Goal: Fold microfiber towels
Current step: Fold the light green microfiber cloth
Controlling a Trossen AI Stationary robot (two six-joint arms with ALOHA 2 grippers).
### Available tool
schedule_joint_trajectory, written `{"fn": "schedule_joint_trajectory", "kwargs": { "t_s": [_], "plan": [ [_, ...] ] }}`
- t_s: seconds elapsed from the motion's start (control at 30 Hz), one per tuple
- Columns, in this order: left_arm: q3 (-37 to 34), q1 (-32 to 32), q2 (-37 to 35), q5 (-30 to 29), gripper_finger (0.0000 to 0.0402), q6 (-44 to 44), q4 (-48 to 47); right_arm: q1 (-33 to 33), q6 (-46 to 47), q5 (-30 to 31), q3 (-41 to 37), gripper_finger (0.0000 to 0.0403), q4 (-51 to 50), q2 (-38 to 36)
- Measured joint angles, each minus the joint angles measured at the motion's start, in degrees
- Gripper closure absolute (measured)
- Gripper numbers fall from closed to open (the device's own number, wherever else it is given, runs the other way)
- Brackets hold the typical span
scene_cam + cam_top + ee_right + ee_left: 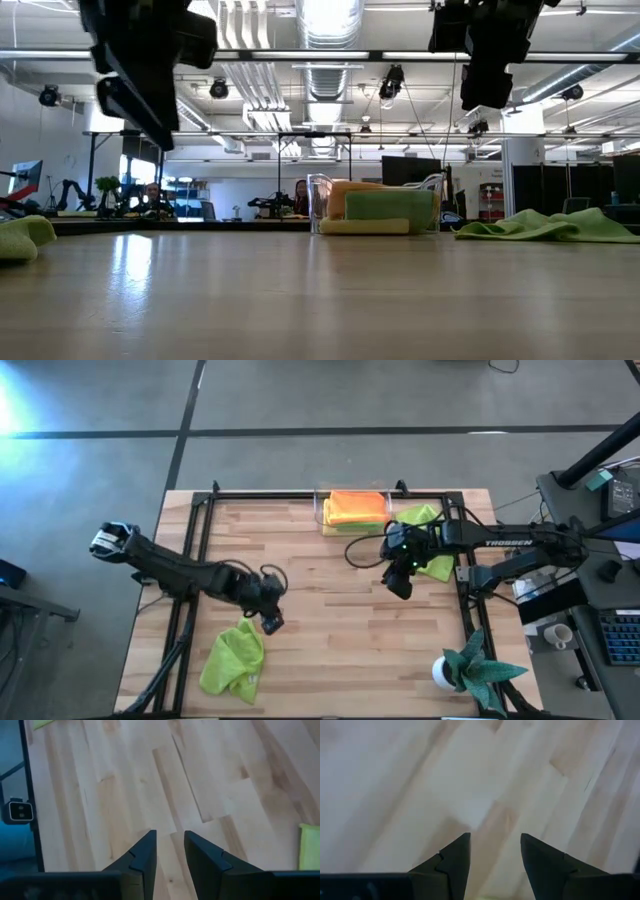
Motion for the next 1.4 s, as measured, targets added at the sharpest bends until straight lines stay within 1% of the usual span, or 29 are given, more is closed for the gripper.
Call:
{"fn": "schedule_joint_trajectory", "kwargs": {
  "t_s": [0.1,0.27,0.4,0.5,0.7,0.87,1.1,1.2,1.4],
  "plan": [
    [-0.27,-2.58,0.29,0.02,0.0244,-8.62,-1.19,0.82,-0.02,0.25,0.00,0.0308,0.11,0.09],
    [0.78,-5.06,0.30,0.17,0.0244,-22.61,-8.89,1.12,-0.02,0.29,0.00,0.0305,0.24,0.09],
    [2.56,-6.25,0.24,0.24,0.0244,-31.03,-17.27,1.12,-0.38,0.32,0.00,0.0308,0.31,0.09],
    [2.43,-6.50,0.24,0.35,0.0244,-36.33,-19.36,1.12,-0.48,0.46,0.00,0.0309,0.37,0.09],
    [1.55,-6.65,2.35,0.63,0.0244,-39.97,-19.42,1.10,-0.48,2.44,0.00,0.0309,0.79,0.11],
    [1.54,-6.66,4.92,2.78,0.0244,-44.20,-19.23,1.15,-0.07,3.35,-0.02,0.0309,2.56,0.11],
    [1.98,-6.78,9.60,4.67,0.0244,-44.44,-18.93,1.17,-0.07,3.42,-0.02,0.0309,4.29,0.11],
    [1.91,-6.79,10.96,5.75,0.0244,-44.48,-18.92,1.19,-0.07,3.42,-0.02,0.0309,5.29,0.11],
    [1.79,-6.79,12.62,6.09,0.0244,-44.48,-18.49,1.19,-0.06,3.42,-0.02,0.0309,5.27,0.11]
  ]
}}
